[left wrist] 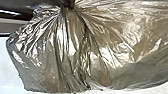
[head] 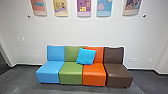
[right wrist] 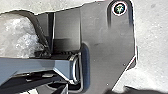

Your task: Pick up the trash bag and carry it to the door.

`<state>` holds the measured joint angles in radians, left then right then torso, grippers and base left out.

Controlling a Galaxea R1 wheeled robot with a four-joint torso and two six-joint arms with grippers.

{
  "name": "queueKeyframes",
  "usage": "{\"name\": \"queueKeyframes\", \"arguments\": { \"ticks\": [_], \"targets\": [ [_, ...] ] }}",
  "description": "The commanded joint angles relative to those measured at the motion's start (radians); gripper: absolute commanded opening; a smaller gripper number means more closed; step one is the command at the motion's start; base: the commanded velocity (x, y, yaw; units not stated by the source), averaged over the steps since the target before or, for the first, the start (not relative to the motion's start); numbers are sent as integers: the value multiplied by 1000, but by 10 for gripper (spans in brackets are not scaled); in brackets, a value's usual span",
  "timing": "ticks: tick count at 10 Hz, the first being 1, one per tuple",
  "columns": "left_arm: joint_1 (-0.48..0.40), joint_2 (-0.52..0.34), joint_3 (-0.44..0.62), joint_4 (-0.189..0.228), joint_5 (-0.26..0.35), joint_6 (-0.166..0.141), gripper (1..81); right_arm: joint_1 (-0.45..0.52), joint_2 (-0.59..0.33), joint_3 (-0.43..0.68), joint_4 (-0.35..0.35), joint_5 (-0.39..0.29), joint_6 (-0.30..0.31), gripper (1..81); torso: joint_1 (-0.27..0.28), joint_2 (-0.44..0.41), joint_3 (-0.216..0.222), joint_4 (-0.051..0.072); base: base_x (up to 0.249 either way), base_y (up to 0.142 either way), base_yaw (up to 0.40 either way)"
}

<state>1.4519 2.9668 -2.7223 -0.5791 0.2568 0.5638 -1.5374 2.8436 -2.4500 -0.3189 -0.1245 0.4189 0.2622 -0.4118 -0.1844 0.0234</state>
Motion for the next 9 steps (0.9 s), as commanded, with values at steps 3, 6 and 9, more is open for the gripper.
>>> {"name": "queueKeyframes", "arguments": {
  "ticks": [3,6,9],
  "targets": [
    [-46,-4,-2,-4,81,5,10,41,30,-32,-19,-55,-14,811,-110,171,0,0,0,0,0],
    [-46,-3,-2,-7,79,4,10,39,33,-33,-19,-55,-14,811,-116,180,0,0,0,0,0],
    [-46,5,-2,-5,65,4,10,39,41,-33,-22,-55,-17,811,-145,224,0,0,0,0,0]
  ]
}}
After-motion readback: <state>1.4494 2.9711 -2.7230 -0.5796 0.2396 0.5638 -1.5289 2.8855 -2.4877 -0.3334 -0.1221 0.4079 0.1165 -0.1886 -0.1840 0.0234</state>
